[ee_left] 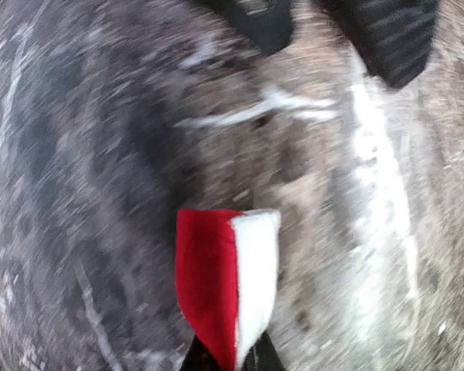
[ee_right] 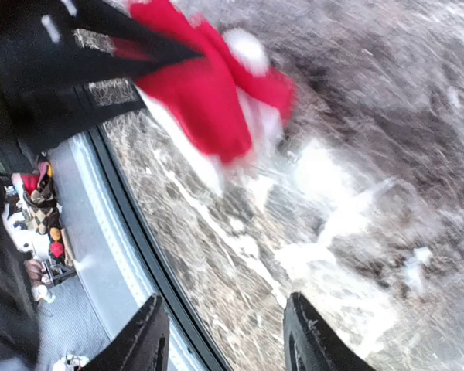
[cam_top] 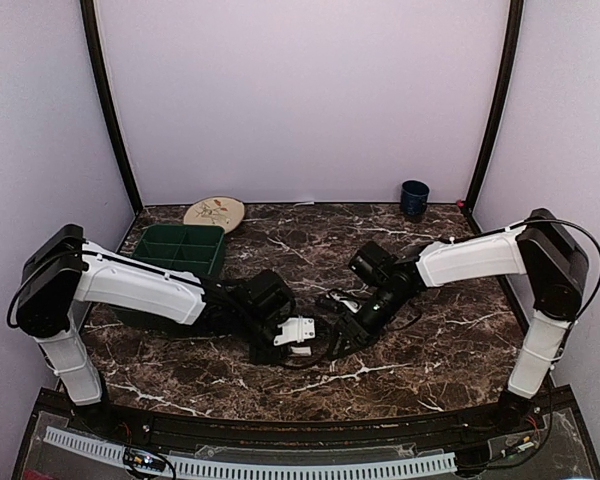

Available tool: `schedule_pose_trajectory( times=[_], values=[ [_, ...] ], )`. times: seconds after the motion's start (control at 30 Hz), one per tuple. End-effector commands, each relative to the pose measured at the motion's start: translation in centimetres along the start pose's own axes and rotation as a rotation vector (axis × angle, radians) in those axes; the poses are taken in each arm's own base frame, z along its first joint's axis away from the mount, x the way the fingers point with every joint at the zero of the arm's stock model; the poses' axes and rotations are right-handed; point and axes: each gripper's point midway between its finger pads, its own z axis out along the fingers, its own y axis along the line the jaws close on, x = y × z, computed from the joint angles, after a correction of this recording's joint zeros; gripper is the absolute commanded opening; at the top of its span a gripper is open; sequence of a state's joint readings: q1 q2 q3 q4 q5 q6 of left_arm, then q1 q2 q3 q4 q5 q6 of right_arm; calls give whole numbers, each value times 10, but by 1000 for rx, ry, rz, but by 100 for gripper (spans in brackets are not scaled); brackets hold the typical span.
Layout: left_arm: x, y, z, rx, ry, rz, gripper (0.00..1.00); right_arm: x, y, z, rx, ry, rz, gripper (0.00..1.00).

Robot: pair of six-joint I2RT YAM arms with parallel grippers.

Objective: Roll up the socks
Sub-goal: Pick up the sock from the center of the board, then place the sock at the center of the board.

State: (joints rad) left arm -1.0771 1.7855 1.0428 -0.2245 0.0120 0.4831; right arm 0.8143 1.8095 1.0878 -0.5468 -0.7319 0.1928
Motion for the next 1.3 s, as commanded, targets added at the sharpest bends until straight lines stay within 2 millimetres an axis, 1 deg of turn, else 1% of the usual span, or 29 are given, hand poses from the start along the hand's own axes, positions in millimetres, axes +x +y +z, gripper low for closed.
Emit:
schedule_pose_trajectory(
  times=[0.0,0.23,0.3,0.33,0.4,0.5,0.63,0.73,0.87,0.97,1.07,1.17,1.2,1.27],
  values=[
    [10,41,-40,-88,3,-144,0,-16,-10,-11,33,-100,24,49],
    [33,116,-94,-310,14,-327,0,-47,-11,-15,46,-164,2,49],
    [44,137,-111,-383,19,-382,0,-53,-12,-15,54,-169,-6,49],
    [50,146,-120,-416,23,-407,0,-61,-10,-17,56,-180,-18,49],
    [64,163,-136,-475,41,-454,0,-70,-8,-18,56,-191,-32,49],
    [89,182,-156,-535,93,-521,0,-81,-8,-18,62,-195,-43,49],
    [129,204,-184,-608,162,-631,0,-102,-4,-23,73,-230,-76,48],
    [154,212,-198,-640,209,-697,0,-121,-1,-26,81,-256,-95,48],
    [181,211,-208,-656,263,-755,0,-147,1,-28,97,-291,-113,48],
    [200,211,-215,-673,291,-796,0,-160,4,-30,99,-317,-123,48],
    [219,210,-220,-673,317,-860,0,-163,3,-28,105,-317,-131,48],
    [239,204,-220,-646,357,-917,0,-163,2,-28,112,-315,-134,48],
    [243,203,-218,-635,371,-923,0,-163,2,-29,111,-318,-138,48],
    [256,198,-216,-612,420,-938,0,-162,2,-28,113,-318,-140,48]
  ],
)
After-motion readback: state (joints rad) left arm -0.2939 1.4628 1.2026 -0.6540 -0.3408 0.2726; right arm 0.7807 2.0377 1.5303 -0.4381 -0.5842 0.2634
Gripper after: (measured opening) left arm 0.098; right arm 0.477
